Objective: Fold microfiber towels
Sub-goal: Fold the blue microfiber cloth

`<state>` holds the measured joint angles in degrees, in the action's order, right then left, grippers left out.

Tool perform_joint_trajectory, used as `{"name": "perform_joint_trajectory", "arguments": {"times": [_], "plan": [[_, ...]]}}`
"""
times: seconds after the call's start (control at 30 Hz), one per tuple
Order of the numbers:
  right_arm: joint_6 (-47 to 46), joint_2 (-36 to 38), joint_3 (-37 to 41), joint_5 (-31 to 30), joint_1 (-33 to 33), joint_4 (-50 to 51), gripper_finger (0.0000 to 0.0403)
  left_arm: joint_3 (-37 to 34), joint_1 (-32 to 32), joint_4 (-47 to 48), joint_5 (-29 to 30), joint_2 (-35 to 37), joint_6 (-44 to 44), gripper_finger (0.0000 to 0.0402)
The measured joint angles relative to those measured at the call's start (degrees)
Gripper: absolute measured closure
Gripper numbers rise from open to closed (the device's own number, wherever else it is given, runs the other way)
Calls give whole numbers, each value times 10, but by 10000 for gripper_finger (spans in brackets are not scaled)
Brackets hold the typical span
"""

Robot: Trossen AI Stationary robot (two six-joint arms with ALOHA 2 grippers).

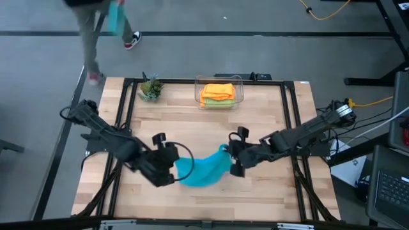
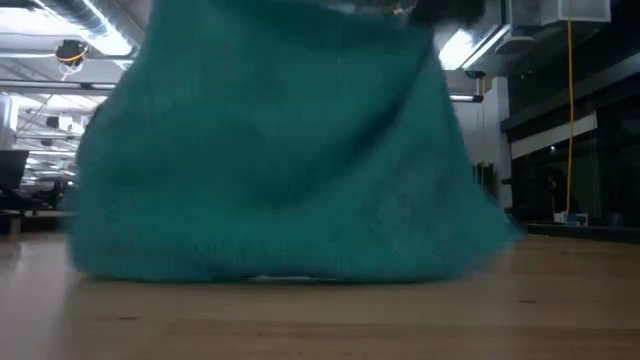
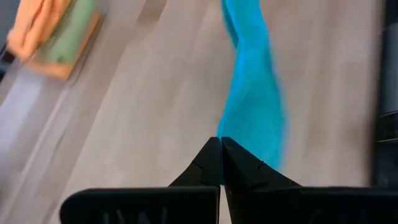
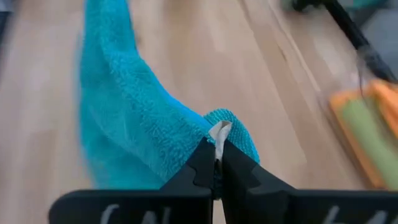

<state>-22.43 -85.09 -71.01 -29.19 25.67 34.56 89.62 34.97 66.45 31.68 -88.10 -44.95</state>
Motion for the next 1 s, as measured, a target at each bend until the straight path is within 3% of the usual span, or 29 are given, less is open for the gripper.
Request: {"name": "perform_joint_trajectory", "arguments": {"times": [0.2, 0.43, 0.67, 0.83, 1.0], "plan": [[-24, -3, 142, -66, -59, -171, 396, -97, -60, -1, -6, -32, 0, 401], [-24, -3, 274, -32, -145, -356, 393, -182, -143, -15, 20, -59, 20, 401], [-12, -3, 311, -21, -193, -378, 309, -215, -199, -31, 45, -62, 34, 384], [-11, -3, 311, -1, -196, -373, 257, -215, -197, -57, 46, -62, 49, 355], [-24, -3, 311, 30, -197, -352, 232, -215, -186, -51, 42, -62, 29, 325]]}}
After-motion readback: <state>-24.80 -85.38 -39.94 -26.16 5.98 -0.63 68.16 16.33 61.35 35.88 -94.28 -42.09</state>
